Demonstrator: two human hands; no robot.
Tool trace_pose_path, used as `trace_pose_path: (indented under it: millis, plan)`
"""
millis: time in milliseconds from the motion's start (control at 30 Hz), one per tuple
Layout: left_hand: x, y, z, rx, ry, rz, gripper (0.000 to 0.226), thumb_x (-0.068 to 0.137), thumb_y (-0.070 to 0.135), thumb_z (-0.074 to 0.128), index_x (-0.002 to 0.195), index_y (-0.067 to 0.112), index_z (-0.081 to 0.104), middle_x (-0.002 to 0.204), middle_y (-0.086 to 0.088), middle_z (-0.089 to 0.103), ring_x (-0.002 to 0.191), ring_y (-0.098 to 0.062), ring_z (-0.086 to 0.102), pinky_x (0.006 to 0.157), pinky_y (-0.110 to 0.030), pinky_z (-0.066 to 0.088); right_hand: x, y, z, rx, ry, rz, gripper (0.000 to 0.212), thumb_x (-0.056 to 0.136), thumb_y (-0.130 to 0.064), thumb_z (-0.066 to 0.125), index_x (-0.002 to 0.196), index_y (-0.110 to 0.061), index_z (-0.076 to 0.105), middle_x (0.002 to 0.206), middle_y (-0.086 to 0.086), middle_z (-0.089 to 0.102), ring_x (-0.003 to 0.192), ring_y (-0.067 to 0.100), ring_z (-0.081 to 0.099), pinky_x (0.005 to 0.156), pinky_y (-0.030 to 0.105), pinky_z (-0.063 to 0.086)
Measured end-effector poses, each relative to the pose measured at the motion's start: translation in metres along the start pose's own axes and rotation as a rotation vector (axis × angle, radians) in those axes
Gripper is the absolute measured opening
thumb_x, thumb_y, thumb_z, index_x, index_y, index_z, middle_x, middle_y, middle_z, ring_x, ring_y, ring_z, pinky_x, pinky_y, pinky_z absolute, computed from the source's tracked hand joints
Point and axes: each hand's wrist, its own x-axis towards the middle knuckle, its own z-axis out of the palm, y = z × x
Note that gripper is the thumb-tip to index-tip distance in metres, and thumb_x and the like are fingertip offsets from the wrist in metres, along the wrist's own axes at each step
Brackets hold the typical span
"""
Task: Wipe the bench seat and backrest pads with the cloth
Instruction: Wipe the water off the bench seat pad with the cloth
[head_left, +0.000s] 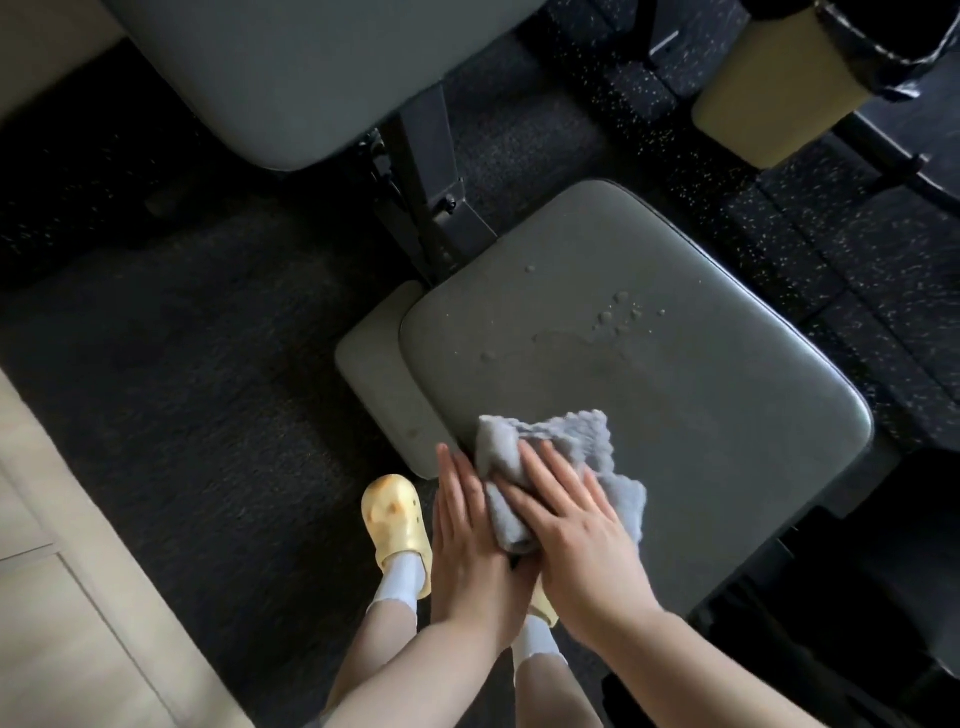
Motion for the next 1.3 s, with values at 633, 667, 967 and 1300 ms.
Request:
trace_pose_path:
  millis: [633, 667, 967, 1300]
  plan:
    - [0.024, 0.027, -0.034, -0.053, -0.013, 0.079, 0.102, 0.091, 0.054, 0.049, 0.136, 0.016, -0.034, 0.148, 0.0, -0.041, 0.139, -0.016, -0.034, 0.112, -0.026, -0.017, 0.038, 0.09, -0.061, 0.006, 0.154, 0.21, 0.067, 0.079, -0.01, 0.032, 0.14, -0.035, 0.047, 0.155, -0.018, 0.015, 0.146, 0.005, 0.004, 0.121, 0.038, 0.009]
    - [0.023, 0.029, -0.037, -0.061, -0.007, 0.075, 0.102, 0.091, 0.053, 0.049, 0.136, 0.017, -0.034, 0.147, 0.002, -0.041, 0.139, -0.014, -0.035, 0.111, -0.025, -0.018, 0.041, 0.084, -0.057, 0.034, 0.255, 0.318, 0.066, 0.08, -0.005, 0.037, 0.14, -0.032, 0.048, 0.157, -0.013, 0.018, 0.147, 0.009, 0.006, 0.121, 0.038, 0.009]
    - [0.033, 0.031, -0.035, -0.068, -0.028, 0.267, 0.085, 0.094, 0.037, 0.052, 0.144, 0.029, -0.016, 0.15, 0.017, -0.028, 0.139, -0.001, -0.028, 0.115, -0.021, -0.013, 0.007, 0.1, -0.049, 0.013, 0.018, -0.084, 0.066, 0.075, -0.01, 0.038, 0.133, -0.038, 0.054, 0.155, -0.012, 0.028, 0.146, 0.011, 0.018, 0.118, 0.044, 0.02]
    - [0.033, 0.027, -0.03, -0.081, -0.007, 0.277, 0.085, 0.091, 0.037, 0.054, 0.146, 0.028, -0.01, 0.155, 0.015, -0.016, 0.143, -0.002, -0.02, 0.119, -0.024, -0.004, 0.004, 0.046, -0.014, 0.116, 0.201, 0.138, 0.061, 0.084, -0.015, 0.034, 0.14, -0.038, 0.044, 0.159, -0.013, 0.013, 0.149, 0.009, 0.0, 0.121, 0.035, 0.001]
